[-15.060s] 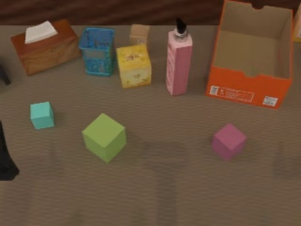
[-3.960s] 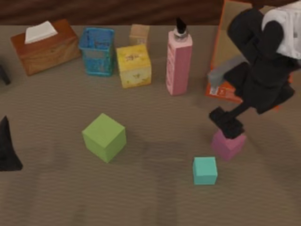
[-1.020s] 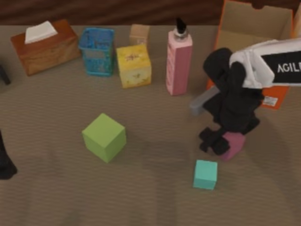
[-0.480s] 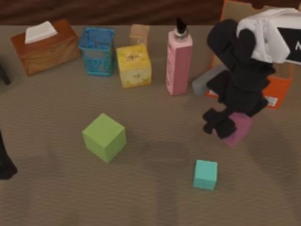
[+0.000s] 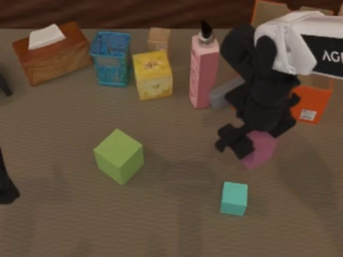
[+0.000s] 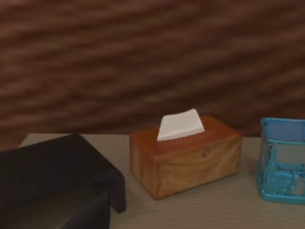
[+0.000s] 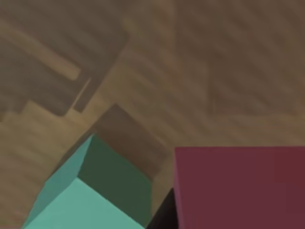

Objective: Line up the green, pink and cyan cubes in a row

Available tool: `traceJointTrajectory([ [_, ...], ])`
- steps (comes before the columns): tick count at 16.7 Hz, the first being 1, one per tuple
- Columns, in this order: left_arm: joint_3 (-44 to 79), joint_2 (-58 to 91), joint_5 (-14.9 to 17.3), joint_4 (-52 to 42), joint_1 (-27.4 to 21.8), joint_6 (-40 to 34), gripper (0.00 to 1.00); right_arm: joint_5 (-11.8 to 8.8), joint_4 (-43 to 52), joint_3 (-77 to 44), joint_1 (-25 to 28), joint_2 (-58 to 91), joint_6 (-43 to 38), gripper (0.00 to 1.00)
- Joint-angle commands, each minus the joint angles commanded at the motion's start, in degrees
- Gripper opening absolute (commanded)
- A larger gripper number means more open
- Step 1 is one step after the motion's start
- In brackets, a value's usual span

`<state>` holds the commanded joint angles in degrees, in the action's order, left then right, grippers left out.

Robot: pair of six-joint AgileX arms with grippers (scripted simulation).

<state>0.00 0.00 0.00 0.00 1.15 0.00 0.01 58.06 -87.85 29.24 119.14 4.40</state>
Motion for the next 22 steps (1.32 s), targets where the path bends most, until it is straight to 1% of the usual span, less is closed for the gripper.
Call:
traceJointTrajectory([
  [2, 0.0, 0.0, 0.0, 0.0, 0.0, 0.0, 1.00, 0.2, 0.9, -0.8, 2.4, 0.4, -7.6, 0.00],
  [8, 0.0, 0.0, 0.0, 0.0, 0.0, 0.0, 1.00, 0.7, 3.4, -2.9, 10.7, 0.7, -35.5, 0.00],
  [11, 0.0, 0.0, 0.0, 0.0, 0.0, 0.0, 1.00, 0.9, 4.1, -3.6, 14.0, 0.2, -45.4, 0.00],
  [14, 0.0, 0.0, 0.0, 0.0, 0.0, 0.0, 1.00, 1.1, 4.2, -3.8, 15.7, -0.5, -50.0, 0.00],
  [20, 0.0, 0.0, 0.0, 0.0, 0.0, 0.0, 1.00, 1.0, 3.9, -3.6, 15.5, -0.3, -50.2, 0.00],
  [22, 0.0, 0.0, 0.0, 0.0, 0.0, 0.0, 1.00, 1.0, 1.8, -2.1, 15.5, 0.5, -50.3, 0.00],
])
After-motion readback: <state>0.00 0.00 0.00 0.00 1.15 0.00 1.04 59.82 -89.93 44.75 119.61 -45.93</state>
